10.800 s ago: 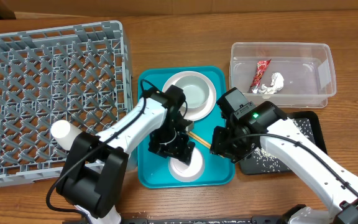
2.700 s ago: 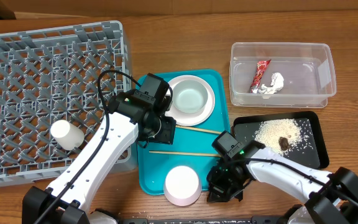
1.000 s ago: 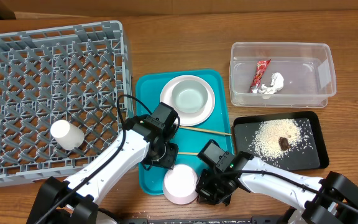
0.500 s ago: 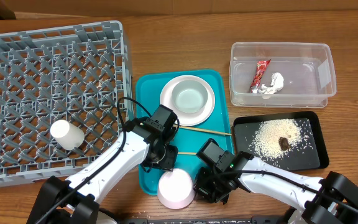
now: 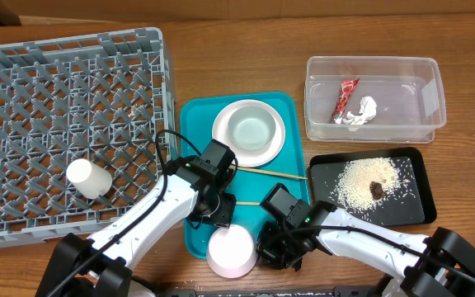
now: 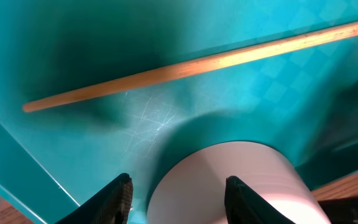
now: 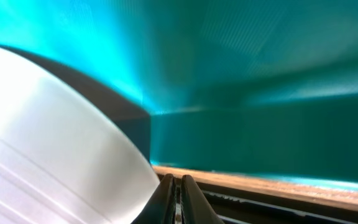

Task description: Sort waste into correct bins and load items into the dishwasher

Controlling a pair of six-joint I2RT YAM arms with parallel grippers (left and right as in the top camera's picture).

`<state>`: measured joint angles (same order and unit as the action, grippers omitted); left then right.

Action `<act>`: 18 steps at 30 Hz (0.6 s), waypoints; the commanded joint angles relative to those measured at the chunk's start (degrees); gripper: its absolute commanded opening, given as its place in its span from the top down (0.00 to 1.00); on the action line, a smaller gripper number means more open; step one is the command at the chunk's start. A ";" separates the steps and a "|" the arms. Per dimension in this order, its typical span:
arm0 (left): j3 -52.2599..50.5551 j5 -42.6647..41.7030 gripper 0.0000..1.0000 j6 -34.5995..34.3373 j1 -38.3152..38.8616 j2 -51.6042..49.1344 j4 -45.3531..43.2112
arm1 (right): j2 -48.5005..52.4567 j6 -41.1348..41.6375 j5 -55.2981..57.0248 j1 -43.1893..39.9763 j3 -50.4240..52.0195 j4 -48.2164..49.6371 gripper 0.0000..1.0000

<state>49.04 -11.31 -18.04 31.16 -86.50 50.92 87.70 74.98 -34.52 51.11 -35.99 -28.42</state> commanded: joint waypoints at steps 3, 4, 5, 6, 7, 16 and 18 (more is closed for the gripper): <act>-0.59 -0.74 0.50 -0.87 0.44 -0.42 -0.44 | -0.15 0.09 -4.79 0.39 0.39 1.64 0.92; -0.59 -0.74 0.50 -0.87 0.44 -0.42 -0.44 | -0.15 0.07 -5.31 0.42 0.39 2.40 0.92; -0.59 -0.74 0.50 -0.87 0.44 -0.42 -0.44 | -0.15 0.07 -5.99 0.44 0.42 4.13 0.92; -0.59 -0.74 0.50 -0.87 0.44 -0.42 -0.44 | -0.15 0.07 -6.40 0.52 0.42 5.53 0.92; -0.59 -0.74 0.50 -1.09 0.44 -0.42 -0.44 | -0.15 0.07 -6.56 0.70 0.42 6.86 0.92; -0.52 -0.74 0.47 -1.75 0.31 -0.39 -1.46 | -0.15 -2.36 -4.04 1.01 0.42 8.98 0.80; 0.09 -0.70 0.45 -1.95 0.24 -0.39 -1.73 | -0.15 -3.72 -3.98 1.01 0.39 10.64 0.80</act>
<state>49.04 -11.35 -19.22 31.16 -86.50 49.63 87.70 73.69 -38.96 51.79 -35.92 -19.59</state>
